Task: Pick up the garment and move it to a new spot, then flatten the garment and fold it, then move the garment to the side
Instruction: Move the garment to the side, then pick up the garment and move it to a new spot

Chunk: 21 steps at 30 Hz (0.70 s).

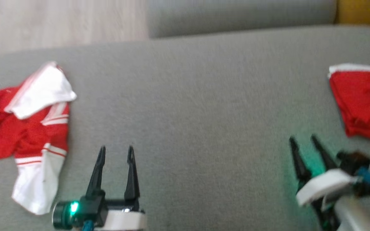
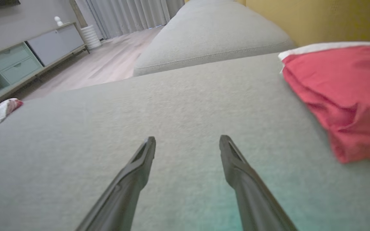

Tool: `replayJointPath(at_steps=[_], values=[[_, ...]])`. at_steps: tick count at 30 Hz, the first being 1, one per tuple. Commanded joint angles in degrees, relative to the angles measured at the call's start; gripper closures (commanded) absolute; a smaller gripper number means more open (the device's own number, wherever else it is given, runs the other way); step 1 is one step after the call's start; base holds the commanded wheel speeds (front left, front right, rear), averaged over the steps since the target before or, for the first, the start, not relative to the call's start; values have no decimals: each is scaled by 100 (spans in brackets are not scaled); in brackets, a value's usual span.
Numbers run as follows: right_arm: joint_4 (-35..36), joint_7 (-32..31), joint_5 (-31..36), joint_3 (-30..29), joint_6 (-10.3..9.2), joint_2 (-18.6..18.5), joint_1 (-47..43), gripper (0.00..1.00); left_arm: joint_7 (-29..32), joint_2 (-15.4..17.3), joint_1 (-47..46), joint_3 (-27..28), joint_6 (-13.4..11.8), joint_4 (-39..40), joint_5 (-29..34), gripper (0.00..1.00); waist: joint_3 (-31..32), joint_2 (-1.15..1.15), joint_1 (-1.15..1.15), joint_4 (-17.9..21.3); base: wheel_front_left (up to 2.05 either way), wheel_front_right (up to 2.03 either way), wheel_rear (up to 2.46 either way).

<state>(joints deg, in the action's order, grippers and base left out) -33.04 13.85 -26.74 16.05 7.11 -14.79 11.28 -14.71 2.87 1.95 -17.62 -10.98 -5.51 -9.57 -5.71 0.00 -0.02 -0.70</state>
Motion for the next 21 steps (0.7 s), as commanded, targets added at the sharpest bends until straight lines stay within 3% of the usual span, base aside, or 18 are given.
replayJointPath(at_steps=[1,7,10,21], values=[[274,104,16,-12,37,61,-88,0,-29,1,-63,256,70,96,25,0,579,0,2,-342,0,0,0],[1646,113,732,-824,37,685,-1045,0,-29,1,161,461,310,27,164,0,911,0,2,-509,0,0,0],[2103,113,1055,-963,37,838,-1523,0,-29,1,342,572,340,45,292,0,1023,0,2,-545,0,0,0],[2533,114,1537,-1254,37,1028,-2155,0,-29,1,746,912,430,-19,474,0,1210,0,2,-604,0,0,0]])
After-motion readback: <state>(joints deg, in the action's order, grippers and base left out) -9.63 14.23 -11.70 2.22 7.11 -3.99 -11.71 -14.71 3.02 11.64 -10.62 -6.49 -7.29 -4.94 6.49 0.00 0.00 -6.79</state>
